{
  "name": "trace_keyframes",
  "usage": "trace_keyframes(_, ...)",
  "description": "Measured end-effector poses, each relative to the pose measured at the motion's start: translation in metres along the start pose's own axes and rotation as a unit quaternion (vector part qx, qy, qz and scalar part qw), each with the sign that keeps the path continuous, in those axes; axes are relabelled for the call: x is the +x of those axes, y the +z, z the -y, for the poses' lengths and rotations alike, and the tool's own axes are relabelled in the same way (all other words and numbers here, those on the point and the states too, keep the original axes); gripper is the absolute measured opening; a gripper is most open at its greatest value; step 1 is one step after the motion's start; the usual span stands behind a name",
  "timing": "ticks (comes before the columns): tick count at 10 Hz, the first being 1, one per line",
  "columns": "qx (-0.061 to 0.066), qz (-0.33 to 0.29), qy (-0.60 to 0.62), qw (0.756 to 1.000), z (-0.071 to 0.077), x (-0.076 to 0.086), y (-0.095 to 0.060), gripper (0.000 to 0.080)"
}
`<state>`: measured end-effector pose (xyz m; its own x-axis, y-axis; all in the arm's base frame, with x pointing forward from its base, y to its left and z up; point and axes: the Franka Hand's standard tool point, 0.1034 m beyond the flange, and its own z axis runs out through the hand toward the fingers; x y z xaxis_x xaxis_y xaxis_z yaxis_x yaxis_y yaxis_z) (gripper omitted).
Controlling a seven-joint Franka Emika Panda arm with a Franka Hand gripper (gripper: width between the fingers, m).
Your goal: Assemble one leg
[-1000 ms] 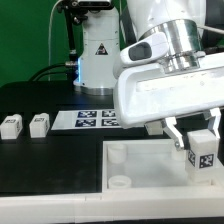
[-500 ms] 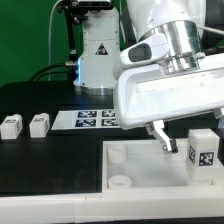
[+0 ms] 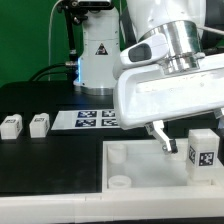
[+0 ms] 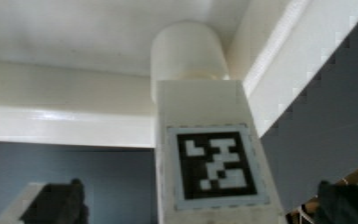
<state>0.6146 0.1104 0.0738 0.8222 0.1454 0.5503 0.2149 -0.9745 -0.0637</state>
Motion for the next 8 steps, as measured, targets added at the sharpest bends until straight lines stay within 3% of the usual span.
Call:
trace_keyframes(2,0.010,0.049,0.007,0.999,0.001,0.016,-0.011,0.0648)
trace_keyframes(3,0.009,0.046,0.008,0.999,0.000,0.020,-0.010,0.0648)
trace_keyframes(4,0.019,0.086,0.019,0.996,0.004,0.015,-0.005,0.0648)
trace_keyframes(5,0.032,0.141,0.028,0.989,0.009,0.020,-0.005,0.0648)
trace_keyframes(6,0.038,0.170,0.031,0.984,0.007,0.025,-0.005,0.0648)
trace_keyframes(8,0.058,0.258,0.035,0.964,0.009,0.019,-0.006,0.0648)
